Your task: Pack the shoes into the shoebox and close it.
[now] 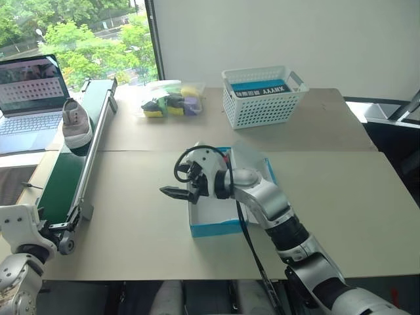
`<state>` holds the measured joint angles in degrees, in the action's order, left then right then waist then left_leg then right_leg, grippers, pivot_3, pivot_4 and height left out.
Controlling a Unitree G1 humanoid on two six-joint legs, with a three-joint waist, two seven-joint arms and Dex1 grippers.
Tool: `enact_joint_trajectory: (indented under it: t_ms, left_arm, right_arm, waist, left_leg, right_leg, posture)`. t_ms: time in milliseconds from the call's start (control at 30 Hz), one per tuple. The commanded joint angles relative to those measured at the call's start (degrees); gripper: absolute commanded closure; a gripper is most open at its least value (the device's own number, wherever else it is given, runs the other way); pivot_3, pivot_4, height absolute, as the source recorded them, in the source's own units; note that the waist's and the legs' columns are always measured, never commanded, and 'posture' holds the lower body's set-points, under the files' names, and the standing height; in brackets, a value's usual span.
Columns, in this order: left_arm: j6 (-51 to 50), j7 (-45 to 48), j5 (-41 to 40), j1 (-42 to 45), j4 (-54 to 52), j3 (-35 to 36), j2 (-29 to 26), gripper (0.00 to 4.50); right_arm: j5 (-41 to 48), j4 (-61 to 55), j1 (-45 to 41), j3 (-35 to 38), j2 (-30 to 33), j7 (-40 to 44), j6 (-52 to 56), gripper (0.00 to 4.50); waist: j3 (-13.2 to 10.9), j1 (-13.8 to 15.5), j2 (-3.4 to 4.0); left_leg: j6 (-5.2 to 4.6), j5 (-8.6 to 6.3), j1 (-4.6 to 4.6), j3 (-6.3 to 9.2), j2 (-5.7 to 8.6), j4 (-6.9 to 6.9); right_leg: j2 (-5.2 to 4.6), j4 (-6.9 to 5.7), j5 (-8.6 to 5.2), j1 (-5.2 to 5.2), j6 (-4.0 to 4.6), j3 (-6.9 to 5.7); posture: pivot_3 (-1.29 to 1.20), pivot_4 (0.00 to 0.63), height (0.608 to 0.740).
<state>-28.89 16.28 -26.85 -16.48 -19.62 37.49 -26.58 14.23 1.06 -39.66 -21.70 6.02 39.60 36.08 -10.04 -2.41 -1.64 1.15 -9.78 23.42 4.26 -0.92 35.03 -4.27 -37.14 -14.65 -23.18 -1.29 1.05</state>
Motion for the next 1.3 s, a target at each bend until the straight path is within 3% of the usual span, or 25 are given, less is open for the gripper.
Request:
enact_joint_trajectory:
  t_ms: [33, 833, 1200, 1300]
  left_arm:
    - [0.77, -0.39, 1.01, -0.23, -0.27, 0.84, -0.64, 0.00]
    - [2.31, -3.03, 2.82, 3.45, 3.81, 2.72, -0.83, 0.00]
    - [0.43, -4.38, -0.30, 7.31, 5.01, 1.38, 3.05, 0.00]
    - [0.08, -4.44, -1.36, 7.91, 4.62, 1.87, 3.03, 0.72]
  right_arm:
    - [0.21, -1.21, -0.33, 1.40, -0.44, -0.37, -0.27, 0.09]
    - [0.78, -1.60, -0.56, 2.51, -0.75, -1.14, -0.10, 0.09]
    - [1.10, -2.33, -1.07, 4.11, -1.12, -1.83, 0.78, 0.09]
    - [1.89, -2.47, -1.41, 5.01, -1.59, -2.03, 1.41, 0.00]
  waist:
    - [0.00, -0.02, 0.00]
    - [0.00, 0.01, 0.00]
    - [0.00, 0.41, 0.00]
    - [0.01, 0.92, -0.01]
  left_leg:
    - [0.00, 0.00, 0.00, 0.00, 0.00, 0.00]
    - [0.00, 0.00, 0.00, 0.00, 0.00, 0.00]
    - [0.00, 0.01, -0.05, 0.01, 0.01, 0.00]
    - [0.04, 0.03, -0.06, 0.02, 0.02, 0.01]
  right_leg:
    - [0.00, 0.00, 0.00, 0.00, 0.00, 0.00]
    - [0.00, -0.01, 0.00, 0.00, 0.00, 0.00]
    - [0.00, -0.07, 0.01, 0.02, 0.00, -0.01]
    - [-0.01, -0.07, 0.01, 0.06, 0.00, -0.01]
  posture:
    - [0.00, 0.150, 0.734]
    - [0.00, 0.150, 0.734]
    - [0.00, 0.150, 0.734]
    - [0.00, 0.150, 0.734]
